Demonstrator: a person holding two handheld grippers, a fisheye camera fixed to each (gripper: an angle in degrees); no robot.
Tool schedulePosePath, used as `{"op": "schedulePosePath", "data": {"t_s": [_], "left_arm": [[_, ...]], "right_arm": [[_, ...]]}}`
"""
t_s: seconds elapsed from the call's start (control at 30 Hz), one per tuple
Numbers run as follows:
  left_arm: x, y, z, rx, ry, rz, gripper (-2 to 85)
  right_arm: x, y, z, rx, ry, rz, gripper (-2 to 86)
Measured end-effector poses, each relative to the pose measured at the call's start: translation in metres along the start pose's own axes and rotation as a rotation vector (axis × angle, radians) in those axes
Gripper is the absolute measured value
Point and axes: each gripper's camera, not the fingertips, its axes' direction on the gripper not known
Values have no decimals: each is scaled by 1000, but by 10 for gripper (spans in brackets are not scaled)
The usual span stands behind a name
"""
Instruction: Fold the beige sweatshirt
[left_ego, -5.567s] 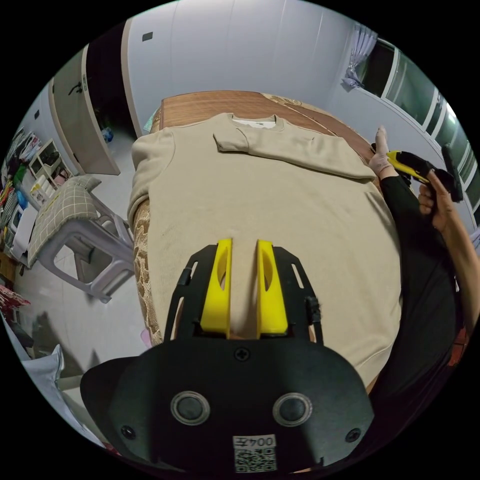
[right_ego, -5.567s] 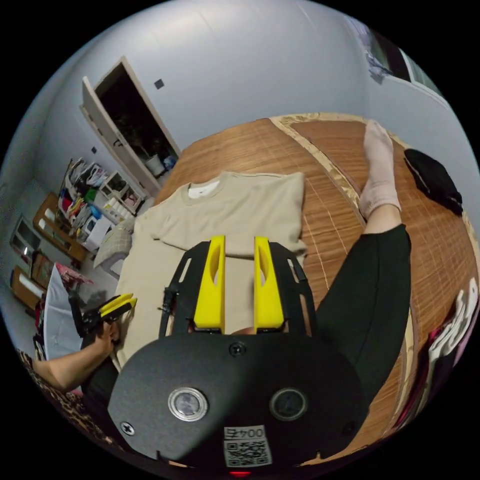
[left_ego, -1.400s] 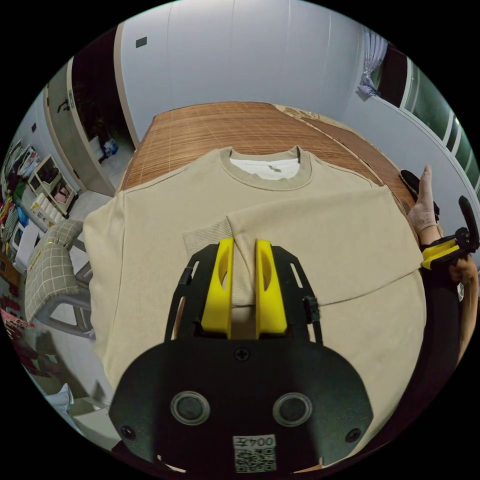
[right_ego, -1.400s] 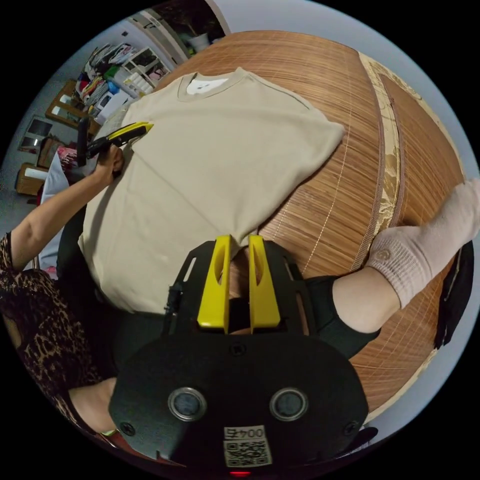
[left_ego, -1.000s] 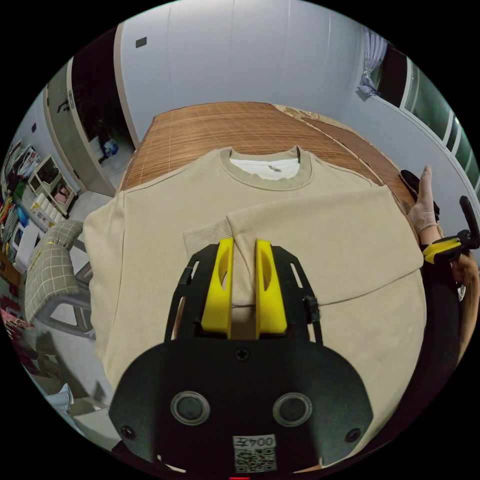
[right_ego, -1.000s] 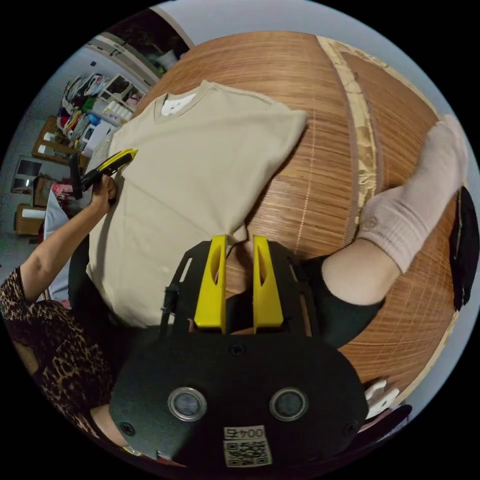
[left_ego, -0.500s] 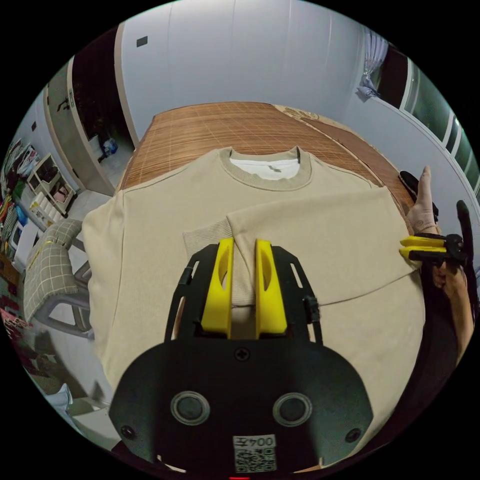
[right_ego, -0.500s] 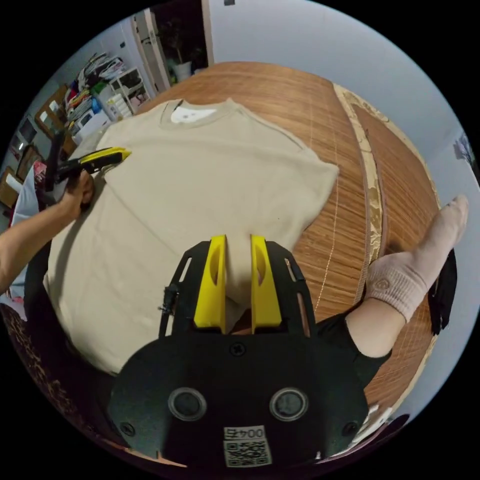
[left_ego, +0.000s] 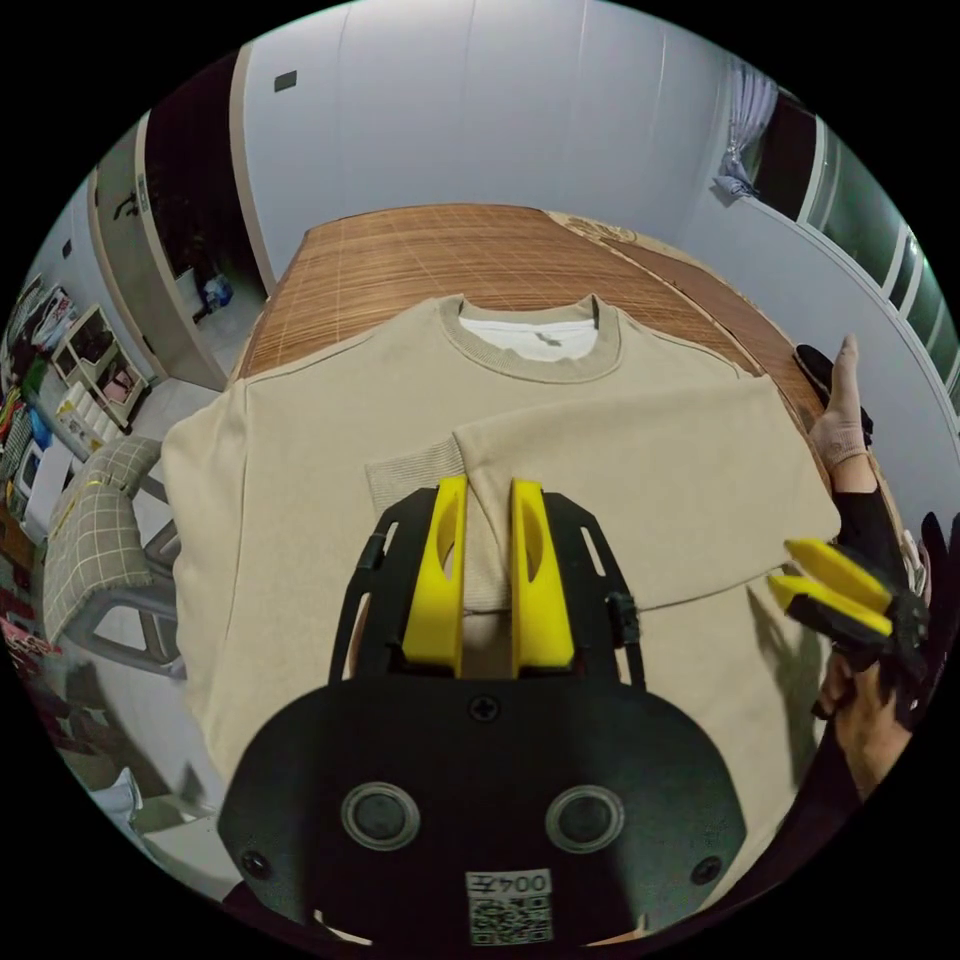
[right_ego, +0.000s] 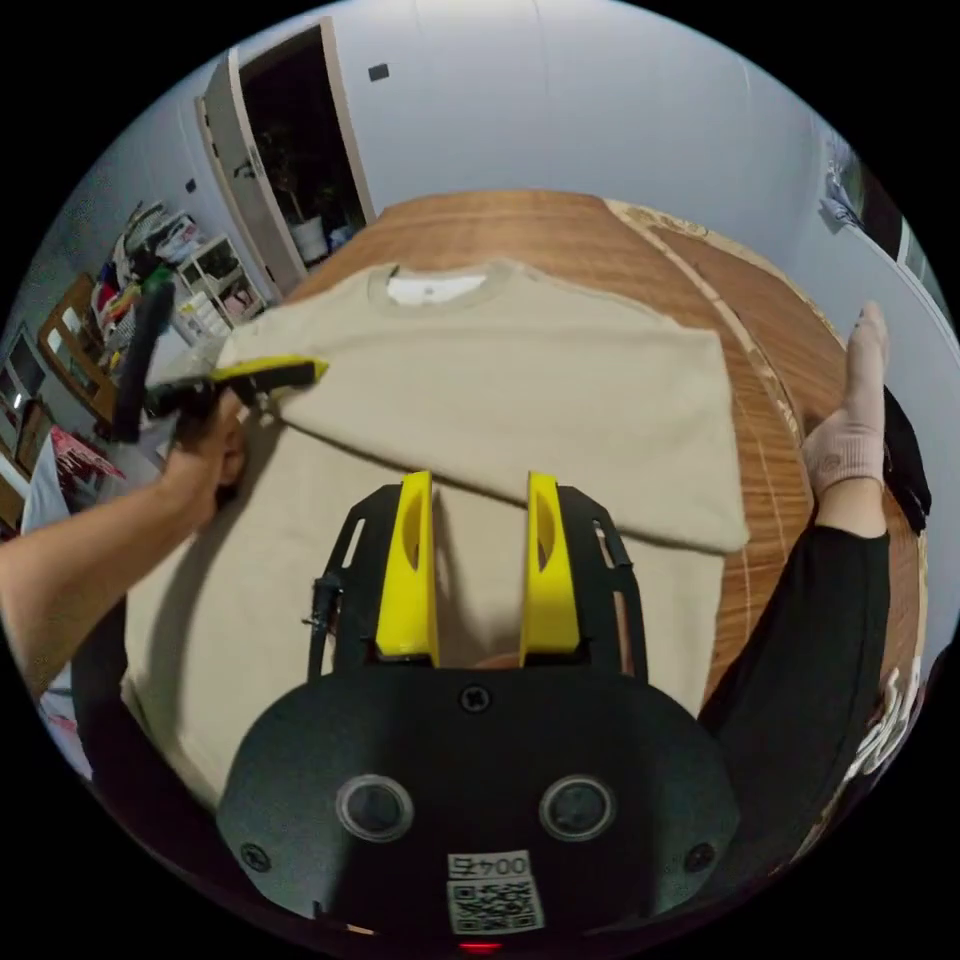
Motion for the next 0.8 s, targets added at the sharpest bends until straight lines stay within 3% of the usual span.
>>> {"op": "schedulePosePath", "data": {"t_s": [0.1, 0.27, 0.33, 0.4, 0.53, 0.63, 0.7, 0.8], "left_arm": [[-37, 0, -20, 2, 39, -17, 64], [-113, -2, -52, 5, 162, -84, 68], [-150, -3, -64, 6, 270, -119, 75], [-206, 0, -86, 18, 520, -167, 85], [-315, 36, -159, 211, 796, -300, 110], [-437, 96, -197, 277, 865, -542, 151], [-538, 163, -194, 269, 924, -863, 176], [-619, 235, -172, 228, 993, -1186, 198]], "right_arm": [[-20, 9, 9, 30, 127, -25, 114], [-31, 16, 15, 53, 147, -38, 113], [-35, 18, 17, 54, 151, -39, 112], [-42, 21, 19, 57, 169, -47, 113], [-47, 23, 21, 58, 165, -45, 113], [-52, 24, 24, 58, 166, -46, 113], [-56, 25, 26, 59, 173, -49, 113], [-61, 24, 29, 60, 177, -52, 112]]}}
